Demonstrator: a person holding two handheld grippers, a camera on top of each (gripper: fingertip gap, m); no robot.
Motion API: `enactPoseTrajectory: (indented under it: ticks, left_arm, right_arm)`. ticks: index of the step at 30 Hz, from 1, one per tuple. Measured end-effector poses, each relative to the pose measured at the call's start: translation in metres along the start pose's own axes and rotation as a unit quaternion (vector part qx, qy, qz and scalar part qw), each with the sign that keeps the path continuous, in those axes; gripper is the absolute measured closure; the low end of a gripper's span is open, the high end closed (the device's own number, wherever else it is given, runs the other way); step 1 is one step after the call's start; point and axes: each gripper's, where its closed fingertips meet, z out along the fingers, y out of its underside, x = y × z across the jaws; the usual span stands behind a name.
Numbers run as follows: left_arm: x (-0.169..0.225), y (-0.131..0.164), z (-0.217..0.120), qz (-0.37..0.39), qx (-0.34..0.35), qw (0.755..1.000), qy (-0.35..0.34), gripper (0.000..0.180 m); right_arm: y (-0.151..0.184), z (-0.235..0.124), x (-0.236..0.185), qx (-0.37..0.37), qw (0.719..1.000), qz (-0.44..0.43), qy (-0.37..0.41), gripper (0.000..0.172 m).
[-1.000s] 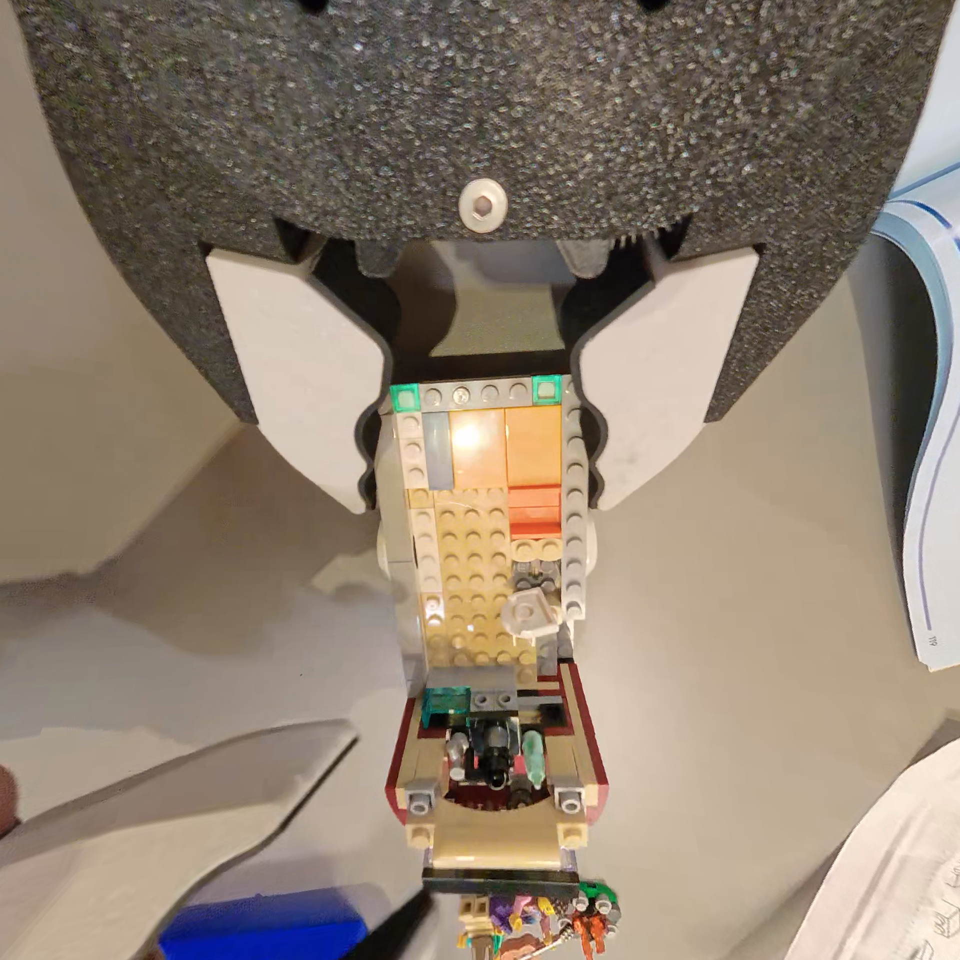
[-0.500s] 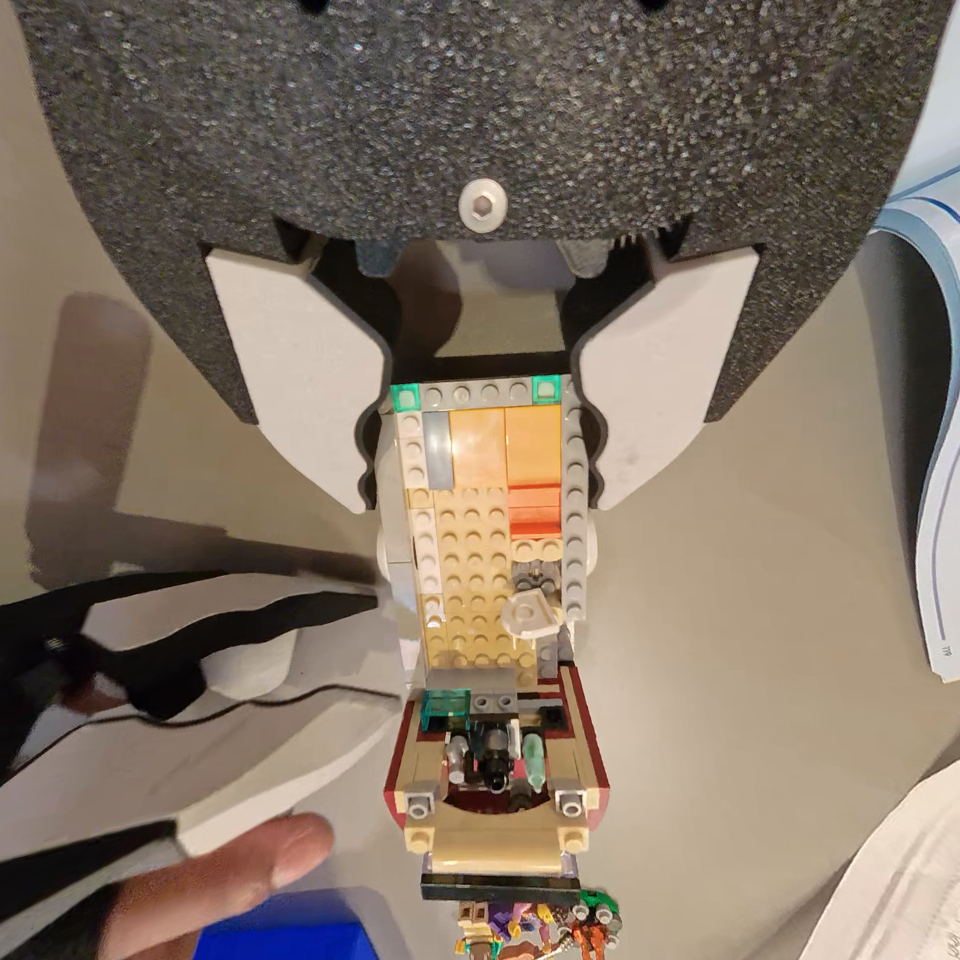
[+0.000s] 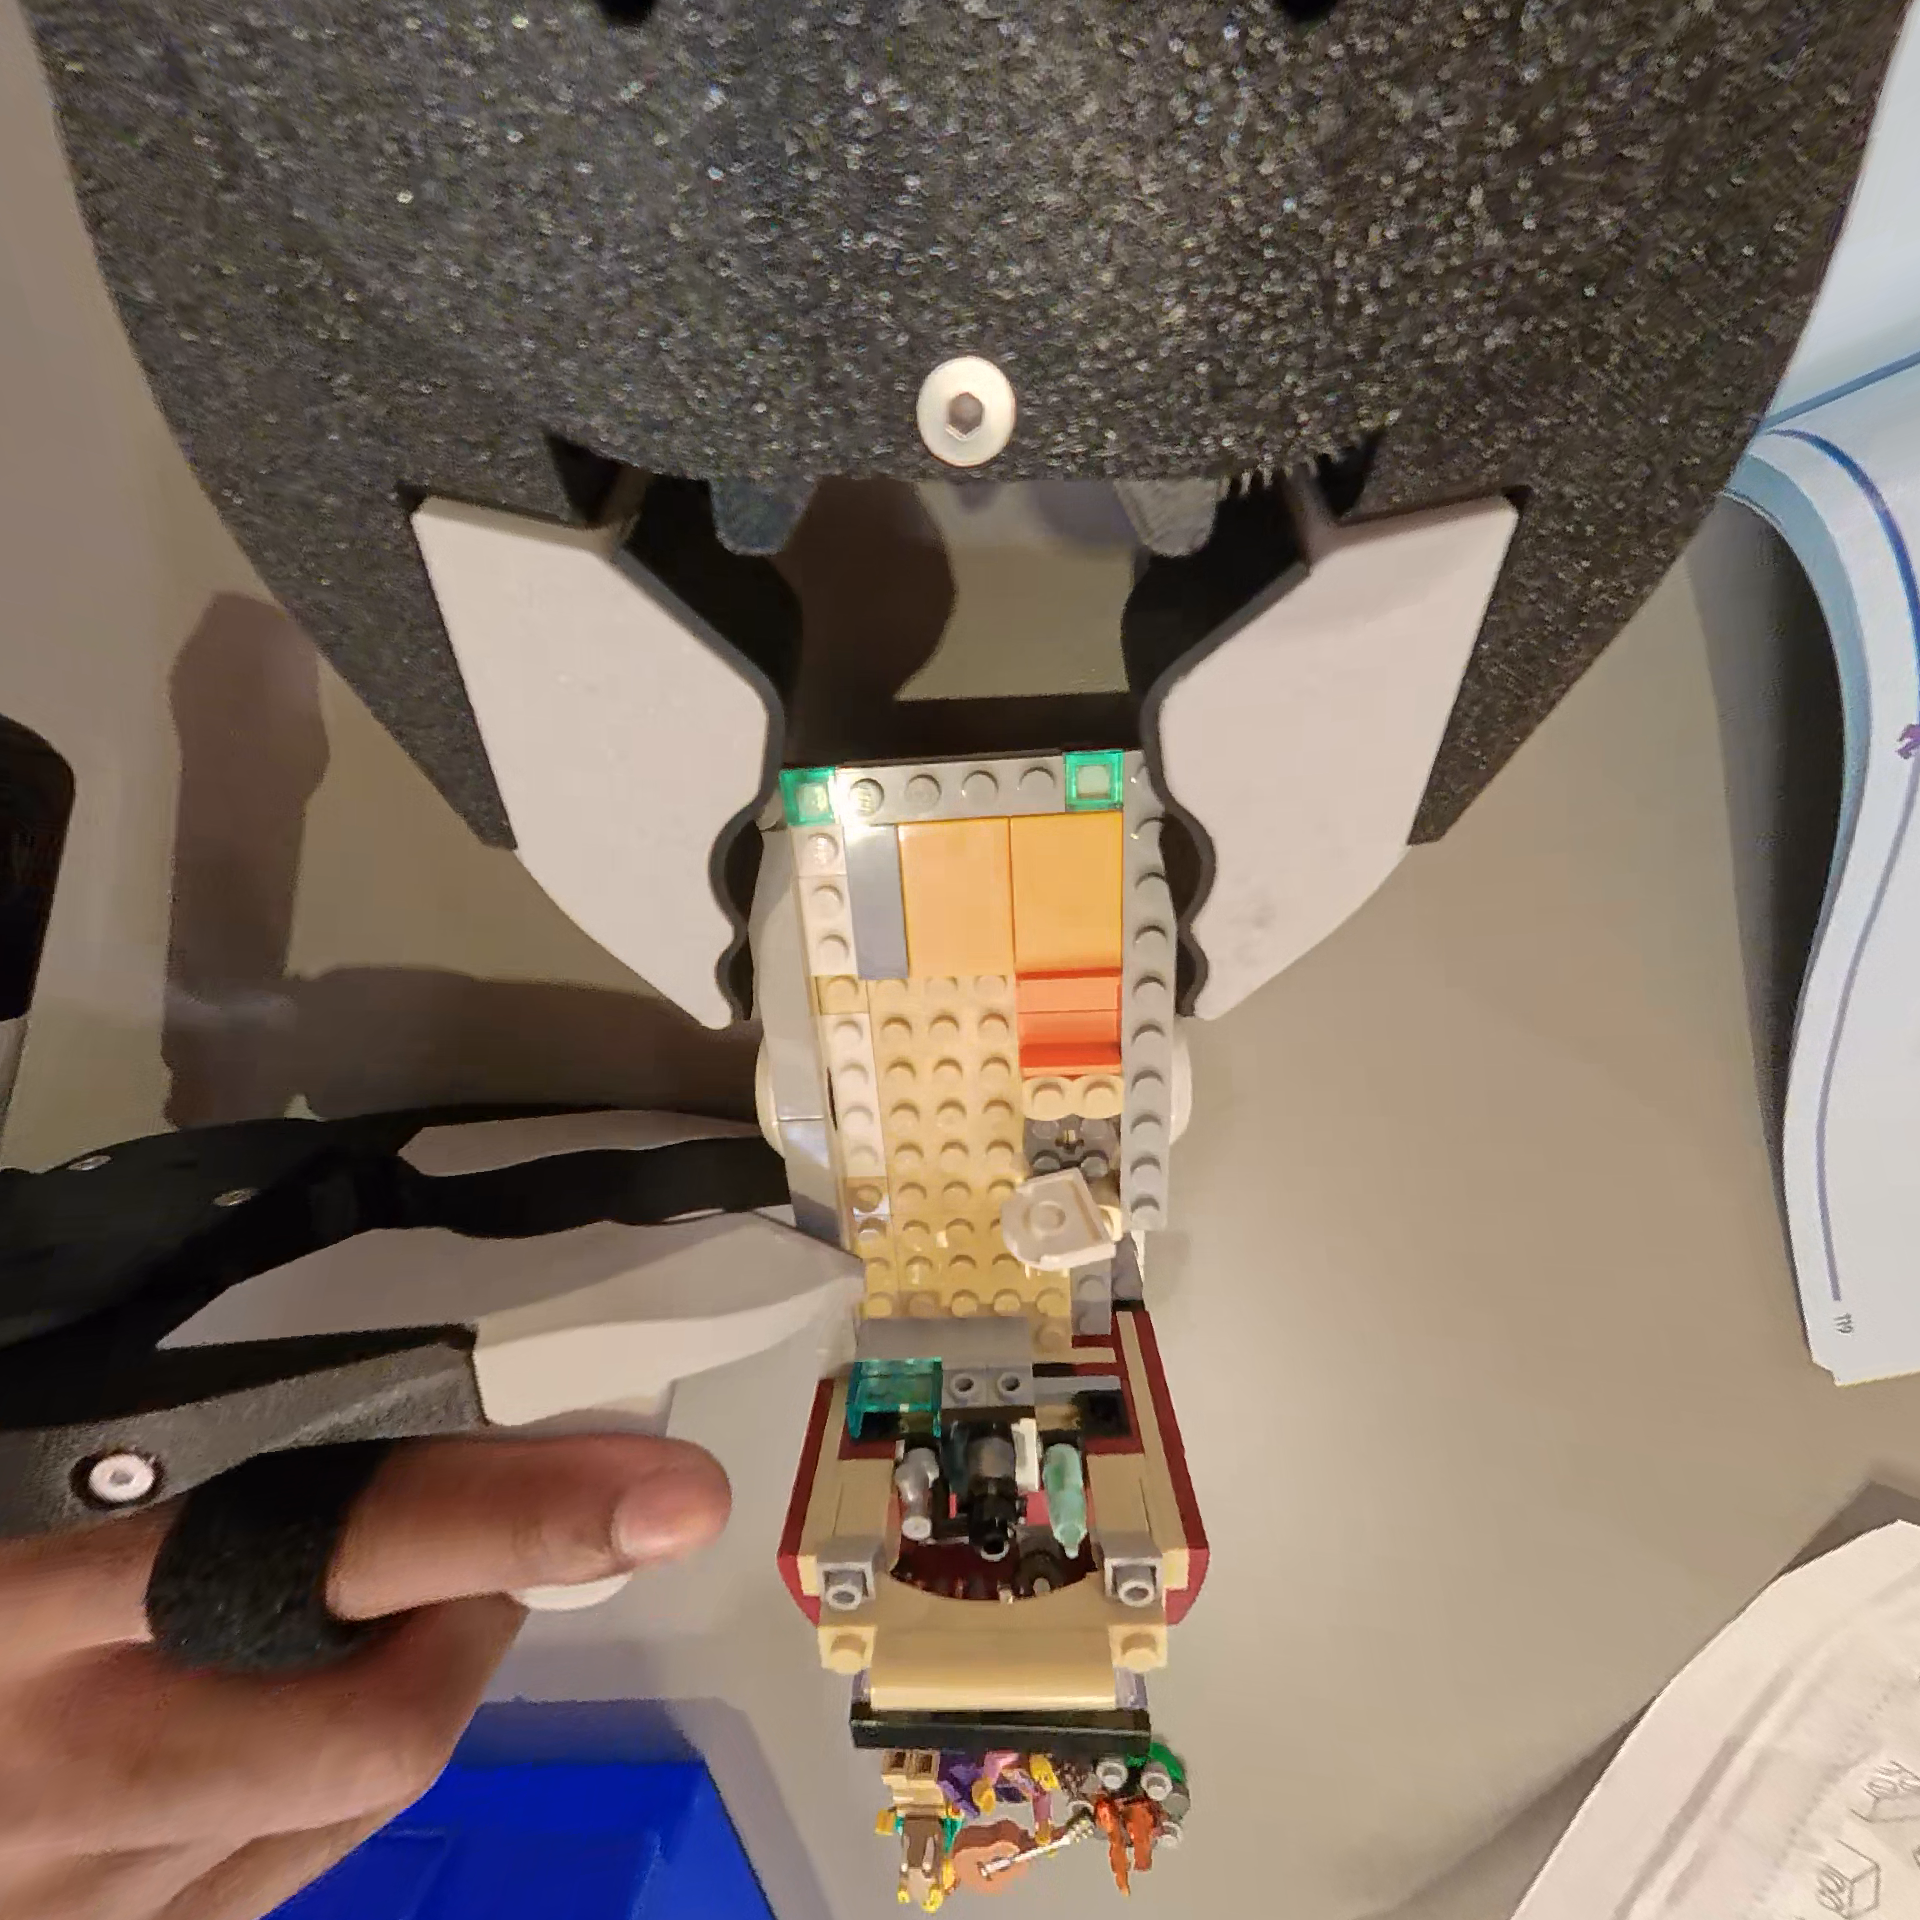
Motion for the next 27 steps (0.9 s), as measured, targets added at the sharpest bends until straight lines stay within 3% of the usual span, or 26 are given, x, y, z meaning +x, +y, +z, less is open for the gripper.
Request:
enactPoseTrajectory:
  ticks: [9,27]
  left_arm:
    - [-0.0014,-0.0042,-0.0029,-0.015,0.01,1.0,0.002,0.104]
    - [-0.0065,-0.0086,-0.0065,-0.03,0.021,0.999,-0.003,0.104]
  right_arm:
    - [-0.0003,0.0008,0.0081,0.006,0.997,0.081,-0.003,0.132]
    - [0.0011,0.0027,0.0087,-0.004,0.996,0.094,-0.007,0.131]
